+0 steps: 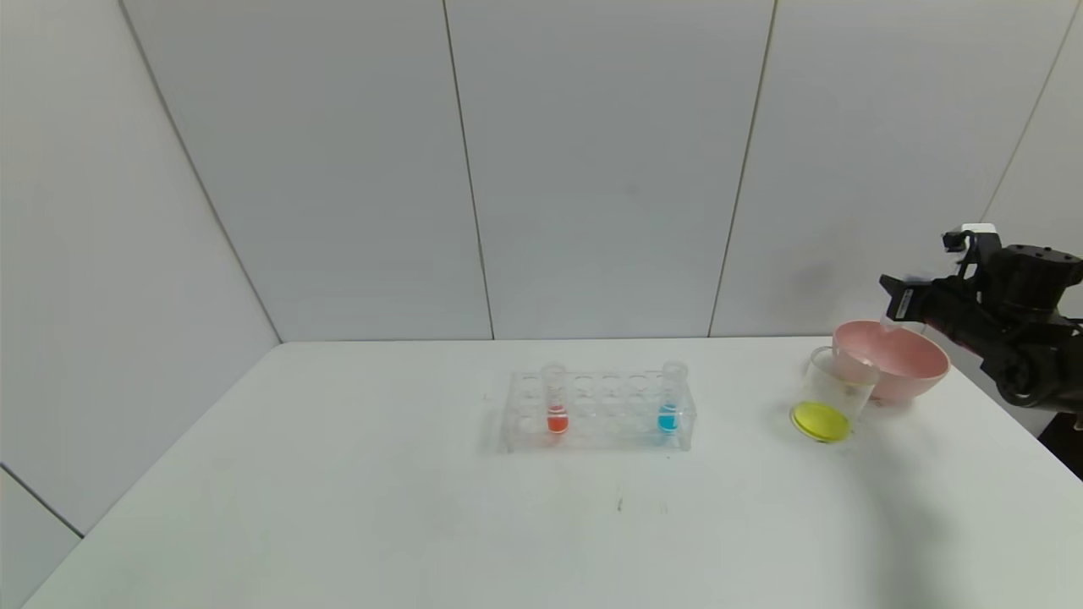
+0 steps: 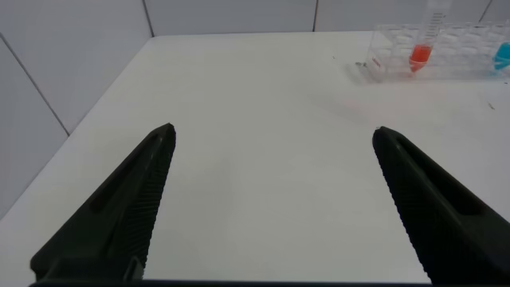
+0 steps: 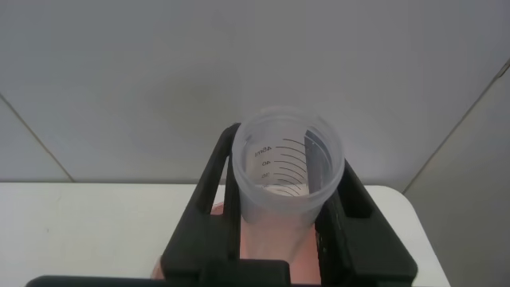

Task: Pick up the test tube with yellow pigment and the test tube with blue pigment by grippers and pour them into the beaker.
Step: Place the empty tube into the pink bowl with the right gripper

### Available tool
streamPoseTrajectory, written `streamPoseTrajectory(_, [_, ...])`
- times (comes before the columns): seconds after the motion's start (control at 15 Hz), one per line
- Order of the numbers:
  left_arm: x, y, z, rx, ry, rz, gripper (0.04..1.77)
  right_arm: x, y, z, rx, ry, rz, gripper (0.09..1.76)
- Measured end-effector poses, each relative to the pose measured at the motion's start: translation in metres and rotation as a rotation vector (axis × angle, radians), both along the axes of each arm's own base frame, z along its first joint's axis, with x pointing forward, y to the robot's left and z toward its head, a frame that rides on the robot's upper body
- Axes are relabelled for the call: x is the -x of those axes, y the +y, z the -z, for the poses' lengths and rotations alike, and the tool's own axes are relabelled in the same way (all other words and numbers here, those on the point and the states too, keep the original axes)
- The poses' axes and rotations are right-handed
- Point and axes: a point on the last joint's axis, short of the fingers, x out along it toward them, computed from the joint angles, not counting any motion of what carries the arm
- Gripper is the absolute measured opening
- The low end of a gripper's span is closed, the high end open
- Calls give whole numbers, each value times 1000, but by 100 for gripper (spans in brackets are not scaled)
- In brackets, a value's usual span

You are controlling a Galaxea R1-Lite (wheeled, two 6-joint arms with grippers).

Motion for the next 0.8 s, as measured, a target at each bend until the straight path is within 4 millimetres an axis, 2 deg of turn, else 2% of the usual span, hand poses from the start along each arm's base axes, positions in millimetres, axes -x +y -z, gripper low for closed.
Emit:
streamPoseTrajectory(0.13, [0,0,0,0,0,0,176,-3,0,5,-2,7,-2,58])
streamPoseTrajectory(0.33, [0,0,0,0,0,0,176,-4,-1,7,-2,4,-1,93])
streamPoseTrajectory(0.47, [0,0,0,0,0,0,176,-4,0,7,-2,2,-1,110])
streamPoseTrajectory(0.67, [0,0,0,0,0,0,176,-2,2,3,0,-2,-4,130])
streamPoseTrajectory(0.8, [0,0,0,0,0,0,176,1,12,-4,-2,-8,0,139])
